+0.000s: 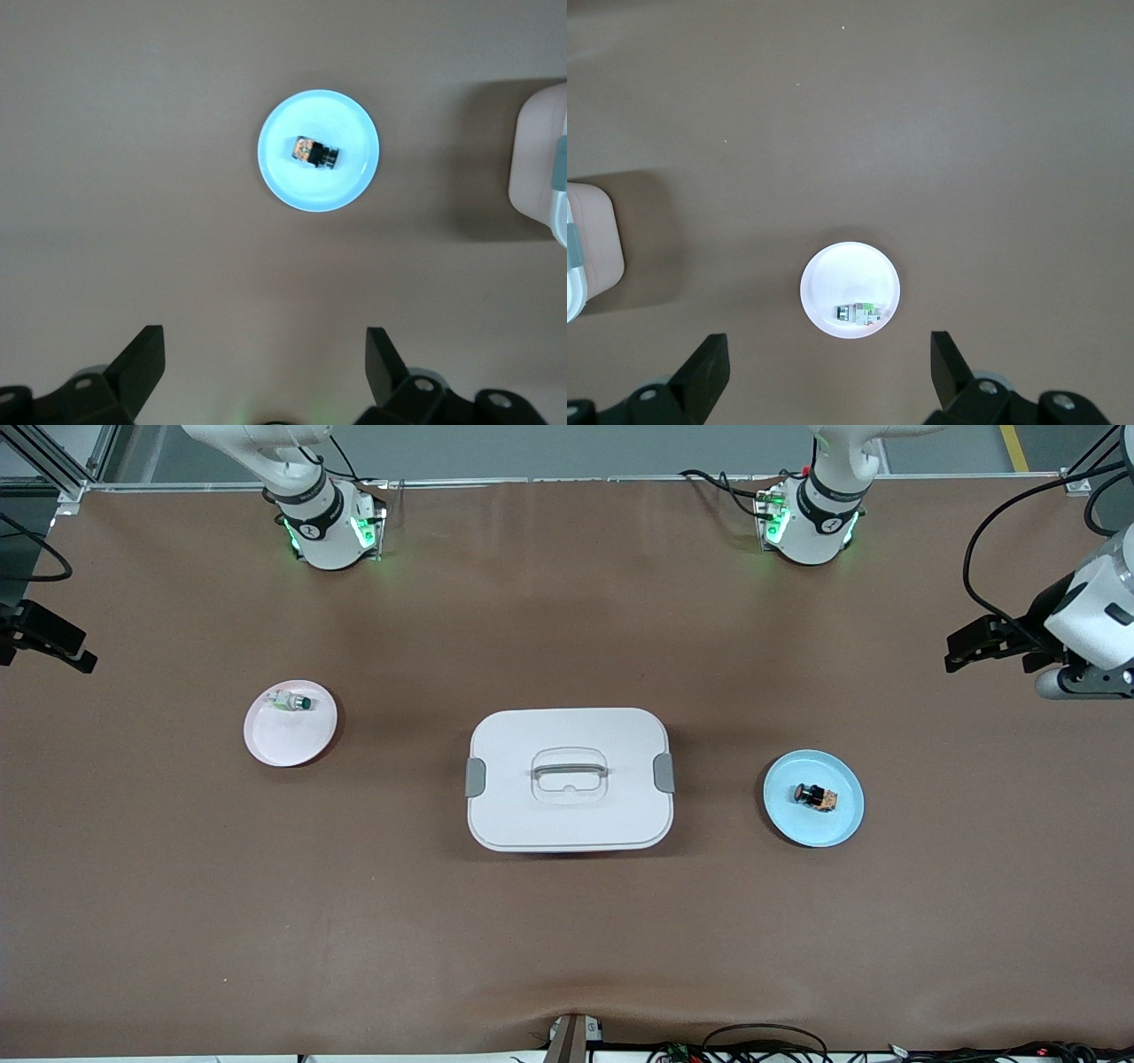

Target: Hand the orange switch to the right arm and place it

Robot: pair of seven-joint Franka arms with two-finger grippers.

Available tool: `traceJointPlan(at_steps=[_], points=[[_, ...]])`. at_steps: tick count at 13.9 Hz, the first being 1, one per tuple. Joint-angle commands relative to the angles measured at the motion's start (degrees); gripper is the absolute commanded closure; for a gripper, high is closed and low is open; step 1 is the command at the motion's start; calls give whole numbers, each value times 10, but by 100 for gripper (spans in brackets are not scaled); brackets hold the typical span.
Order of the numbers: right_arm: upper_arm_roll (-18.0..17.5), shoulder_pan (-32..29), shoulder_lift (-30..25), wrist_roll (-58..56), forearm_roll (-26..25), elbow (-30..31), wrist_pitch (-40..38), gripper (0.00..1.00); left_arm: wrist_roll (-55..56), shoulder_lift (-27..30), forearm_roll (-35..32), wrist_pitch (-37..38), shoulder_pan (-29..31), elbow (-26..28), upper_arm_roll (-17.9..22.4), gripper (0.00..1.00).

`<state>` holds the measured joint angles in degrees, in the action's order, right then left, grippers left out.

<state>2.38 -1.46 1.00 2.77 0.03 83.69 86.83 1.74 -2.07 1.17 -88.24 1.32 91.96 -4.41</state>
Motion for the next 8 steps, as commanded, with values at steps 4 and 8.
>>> traceJointPlan(at_steps=[4, 8], points=[[1, 0, -9, 6, 7, 6, -1, 0, -61, -51, 25, -49, 1, 41, -2, 0], [1, -1, -9, 6, 7, 6, -1, 0, -91, -91, 24, -158, 2, 89, -7, 0]])
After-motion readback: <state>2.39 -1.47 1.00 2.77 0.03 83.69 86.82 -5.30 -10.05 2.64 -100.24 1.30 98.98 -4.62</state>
